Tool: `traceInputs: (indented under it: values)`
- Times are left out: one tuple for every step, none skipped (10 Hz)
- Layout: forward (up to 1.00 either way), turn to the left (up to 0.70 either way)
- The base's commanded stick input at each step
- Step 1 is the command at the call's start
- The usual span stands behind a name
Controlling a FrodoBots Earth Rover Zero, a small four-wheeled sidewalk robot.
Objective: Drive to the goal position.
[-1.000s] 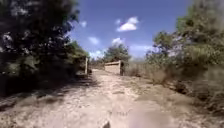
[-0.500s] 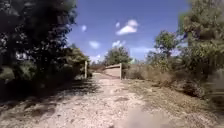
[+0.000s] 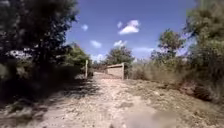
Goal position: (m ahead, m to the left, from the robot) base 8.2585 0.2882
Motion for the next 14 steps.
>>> traceInputs:
  values:
    - [0.7,0.0]
    - [0.7,-0.25]
    - [0.7,-0.27]
    - [0.7,-0.25]
    - [0.7,-0.1]
    - [0.7,0.0]
    - [0.7,0.0]
    - [0.7,-0.03]
    - [0.7,-0.27]
    - [0.7,-0.15]
    - [0.7,-0.04]
    - [0.7,0.0]
    - [0.7,0.0]
    - [0.7,0.0]
